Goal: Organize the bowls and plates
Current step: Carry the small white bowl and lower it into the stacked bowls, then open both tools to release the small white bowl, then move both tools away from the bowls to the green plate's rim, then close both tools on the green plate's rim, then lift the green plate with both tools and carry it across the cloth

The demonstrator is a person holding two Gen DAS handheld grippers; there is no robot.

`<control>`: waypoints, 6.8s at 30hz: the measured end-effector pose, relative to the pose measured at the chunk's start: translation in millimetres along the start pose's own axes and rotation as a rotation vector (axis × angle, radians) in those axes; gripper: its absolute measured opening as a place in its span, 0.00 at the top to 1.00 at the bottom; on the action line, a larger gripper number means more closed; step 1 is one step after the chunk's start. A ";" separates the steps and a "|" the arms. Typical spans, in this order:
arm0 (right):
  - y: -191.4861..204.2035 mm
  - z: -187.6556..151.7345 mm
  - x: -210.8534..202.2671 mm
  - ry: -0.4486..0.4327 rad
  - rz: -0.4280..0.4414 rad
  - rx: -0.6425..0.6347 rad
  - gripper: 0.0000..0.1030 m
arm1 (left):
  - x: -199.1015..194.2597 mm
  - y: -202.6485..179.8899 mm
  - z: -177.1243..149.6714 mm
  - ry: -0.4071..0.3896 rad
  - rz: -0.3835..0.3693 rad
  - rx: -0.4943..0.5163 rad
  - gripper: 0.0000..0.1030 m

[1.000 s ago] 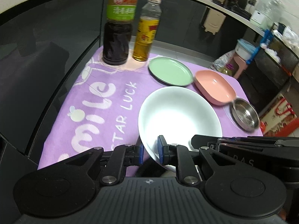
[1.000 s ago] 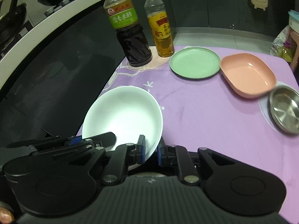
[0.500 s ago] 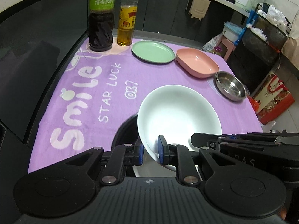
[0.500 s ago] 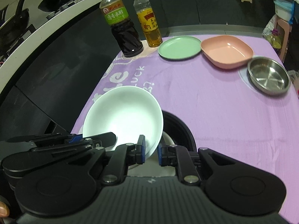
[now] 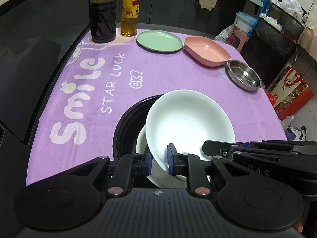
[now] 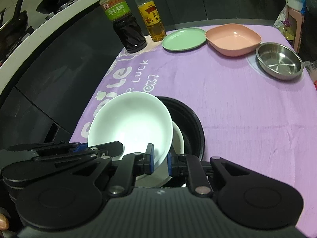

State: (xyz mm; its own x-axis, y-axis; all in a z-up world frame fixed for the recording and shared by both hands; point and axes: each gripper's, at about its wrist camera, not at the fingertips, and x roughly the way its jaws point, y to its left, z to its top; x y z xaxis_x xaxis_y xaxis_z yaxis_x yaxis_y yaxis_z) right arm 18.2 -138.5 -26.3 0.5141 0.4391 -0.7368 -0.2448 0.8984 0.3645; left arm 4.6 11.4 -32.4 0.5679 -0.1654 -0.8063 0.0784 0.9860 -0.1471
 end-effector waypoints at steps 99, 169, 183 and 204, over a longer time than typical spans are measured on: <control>-26.9 11.3 -5.6 -0.064 -0.045 0.064 0.69 | -12.8 56.7 32.1 -0.044 0.000 -0.104 0.81; -91.6 269.2 211.1 -0.034 -0.206 -0.106 0.89 | 218.4 68.4 223.3 -0.069 -0.008 -0.228 0.82; -43.6 210.4 148.7 -0.049 -0.097 -0.128 0.88 | 130.6 89.6 166.5 -0.153 0.004 -0.212 0.82; -17.6 125.0 91.9 -0.047 -0.033 -0.085 0.87 | 82.7 92.7 88.6 -0.176 0.018 -0.165 0.79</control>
State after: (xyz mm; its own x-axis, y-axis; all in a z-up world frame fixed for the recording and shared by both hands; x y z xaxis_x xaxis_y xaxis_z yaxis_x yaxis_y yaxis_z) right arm 172.6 -114.8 -29.2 0.5602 0.4101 -0.7197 -0.2947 0.9107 0.2895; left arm 131.4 91.0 -61.9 0.7035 -0.1276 -0.6992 -0.0595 0.9697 -0.2368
